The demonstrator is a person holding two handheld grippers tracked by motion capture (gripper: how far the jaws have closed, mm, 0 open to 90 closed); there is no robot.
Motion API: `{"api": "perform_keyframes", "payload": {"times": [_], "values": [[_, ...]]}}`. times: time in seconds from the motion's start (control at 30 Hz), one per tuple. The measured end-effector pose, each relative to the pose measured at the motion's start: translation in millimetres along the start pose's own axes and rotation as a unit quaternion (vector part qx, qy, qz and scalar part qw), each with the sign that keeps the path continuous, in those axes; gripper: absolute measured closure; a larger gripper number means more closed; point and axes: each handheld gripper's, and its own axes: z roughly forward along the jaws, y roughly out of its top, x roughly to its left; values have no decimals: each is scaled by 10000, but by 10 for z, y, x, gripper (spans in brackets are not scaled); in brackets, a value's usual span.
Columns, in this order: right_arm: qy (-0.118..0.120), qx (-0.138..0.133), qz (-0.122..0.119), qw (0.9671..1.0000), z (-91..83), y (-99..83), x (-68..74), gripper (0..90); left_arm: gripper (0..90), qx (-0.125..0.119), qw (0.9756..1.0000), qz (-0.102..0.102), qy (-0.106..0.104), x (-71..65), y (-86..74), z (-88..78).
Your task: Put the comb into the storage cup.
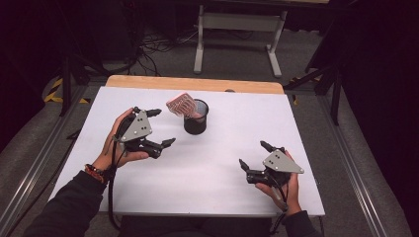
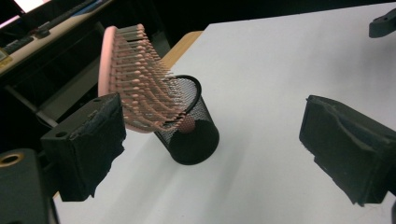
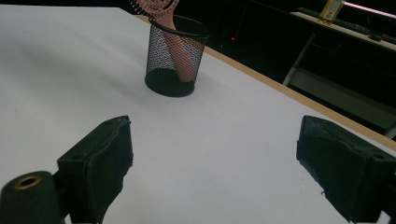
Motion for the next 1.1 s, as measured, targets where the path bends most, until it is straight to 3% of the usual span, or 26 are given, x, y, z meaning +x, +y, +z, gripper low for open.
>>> {"api": "perform_keyframes", "payload": {"times": [0.23,0.53,1.03,1.1], "values": [[96,59,-89,9999,16,4,25,122,76,33,10000,15,-45,-38,-39,-34],[-34,56,-69,10000,9,6,18,122,73,79,9999,87,-39,-131,-141,-71],[5,89,-102,9999,23,2,30,123,62,44,9998,-138,-146,-244,-370,-78],[17,85,-116,9999,20,2,27,122,62,99,9999,-121,-56,-262,-414,-72]]}}
